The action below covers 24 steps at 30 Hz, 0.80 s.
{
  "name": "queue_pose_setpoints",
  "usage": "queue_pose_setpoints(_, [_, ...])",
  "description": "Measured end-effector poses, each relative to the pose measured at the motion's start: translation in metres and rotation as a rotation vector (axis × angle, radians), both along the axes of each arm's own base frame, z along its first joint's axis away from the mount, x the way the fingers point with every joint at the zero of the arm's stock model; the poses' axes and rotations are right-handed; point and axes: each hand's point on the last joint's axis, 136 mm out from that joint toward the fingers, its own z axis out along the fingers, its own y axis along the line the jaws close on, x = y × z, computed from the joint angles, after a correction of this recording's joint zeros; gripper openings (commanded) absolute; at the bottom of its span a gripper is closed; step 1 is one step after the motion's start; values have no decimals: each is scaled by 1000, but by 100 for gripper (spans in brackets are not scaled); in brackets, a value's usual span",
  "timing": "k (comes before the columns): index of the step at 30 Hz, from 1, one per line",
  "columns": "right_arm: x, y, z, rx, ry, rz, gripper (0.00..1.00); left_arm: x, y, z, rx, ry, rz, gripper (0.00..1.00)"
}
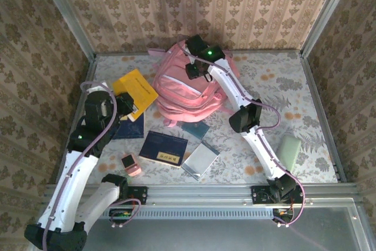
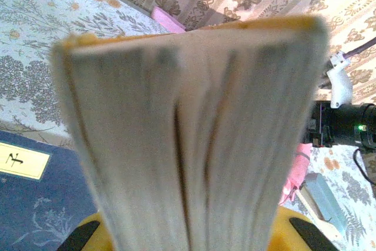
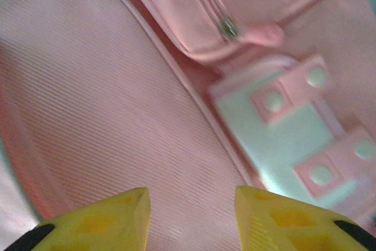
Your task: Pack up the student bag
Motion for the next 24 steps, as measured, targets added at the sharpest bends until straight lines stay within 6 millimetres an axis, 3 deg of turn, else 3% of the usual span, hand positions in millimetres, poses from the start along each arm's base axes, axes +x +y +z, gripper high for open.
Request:
queue_pose_setpoints(5, [-27,-28,9,-211,18,11,52,-2,-2,-3,32,7,-16,0])
queue_pose_setpoints(12, [-62,-47,20,-241,-3,57,55,-6,-3,-2,54,1,-31,0])
queue_pose_setpoints(17, [-68,-29,-4,62,105,130,54,-8,-5,-1,51,-2,-42,0])
queue_pose_setpoints(24, [-49,7,-2,375,174,246,55,-11,-6,2,41,-13,-56,0])
